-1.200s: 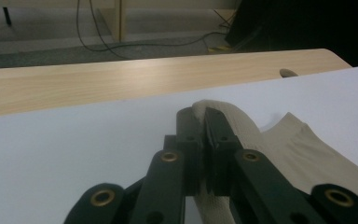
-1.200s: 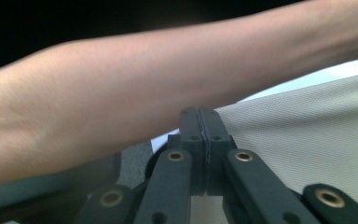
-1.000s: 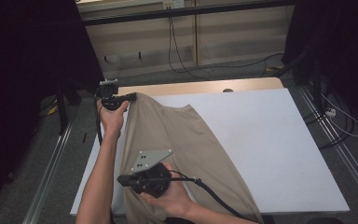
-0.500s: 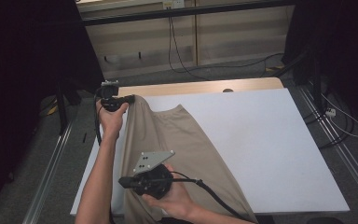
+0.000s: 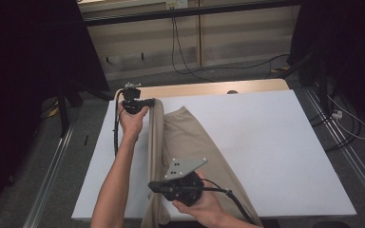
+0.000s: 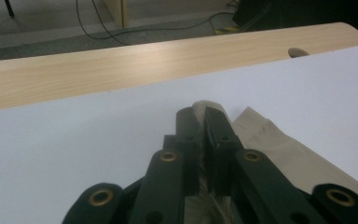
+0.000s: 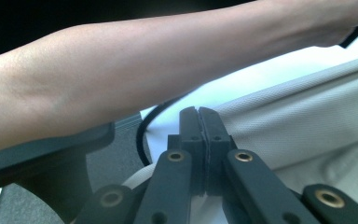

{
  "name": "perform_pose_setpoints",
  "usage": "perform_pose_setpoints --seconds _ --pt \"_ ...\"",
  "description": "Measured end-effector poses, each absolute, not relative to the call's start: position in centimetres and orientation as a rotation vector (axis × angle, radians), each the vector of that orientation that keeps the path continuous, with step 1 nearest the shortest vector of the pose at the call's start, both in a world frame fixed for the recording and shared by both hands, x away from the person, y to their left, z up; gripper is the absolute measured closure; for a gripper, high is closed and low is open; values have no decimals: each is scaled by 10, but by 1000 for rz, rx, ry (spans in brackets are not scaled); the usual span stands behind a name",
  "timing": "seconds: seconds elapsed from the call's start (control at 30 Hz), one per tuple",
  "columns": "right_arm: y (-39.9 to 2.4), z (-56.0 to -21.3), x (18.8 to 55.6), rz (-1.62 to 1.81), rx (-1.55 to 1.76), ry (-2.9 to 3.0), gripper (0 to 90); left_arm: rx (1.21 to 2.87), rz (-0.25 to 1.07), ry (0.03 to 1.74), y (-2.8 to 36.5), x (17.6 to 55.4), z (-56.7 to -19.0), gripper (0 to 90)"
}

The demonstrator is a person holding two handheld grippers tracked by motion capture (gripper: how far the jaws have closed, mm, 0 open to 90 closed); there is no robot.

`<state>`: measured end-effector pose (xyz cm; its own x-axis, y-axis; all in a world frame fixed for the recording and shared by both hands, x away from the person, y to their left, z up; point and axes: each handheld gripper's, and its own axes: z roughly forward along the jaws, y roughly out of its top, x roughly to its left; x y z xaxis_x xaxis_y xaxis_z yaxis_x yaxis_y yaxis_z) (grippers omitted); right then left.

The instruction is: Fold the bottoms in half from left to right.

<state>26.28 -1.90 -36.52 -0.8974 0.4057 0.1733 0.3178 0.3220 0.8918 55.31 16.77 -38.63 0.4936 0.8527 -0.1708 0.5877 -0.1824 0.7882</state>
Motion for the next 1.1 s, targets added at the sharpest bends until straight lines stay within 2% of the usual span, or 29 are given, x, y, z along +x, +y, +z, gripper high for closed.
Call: perform_pose_setpoints --seconds 0.3,0.63,1.1 --pt "-50 -362 260 1660 737 2417 900 1898 385 1177 144 559 -390 856" --pt "-105 -386 262 1610 903 2392 900 1980 410 1188 117 565 -412 856" --pt "-156 -400 264 1507 1036 2336 900 2057 416 1231 82 577 -432 854"
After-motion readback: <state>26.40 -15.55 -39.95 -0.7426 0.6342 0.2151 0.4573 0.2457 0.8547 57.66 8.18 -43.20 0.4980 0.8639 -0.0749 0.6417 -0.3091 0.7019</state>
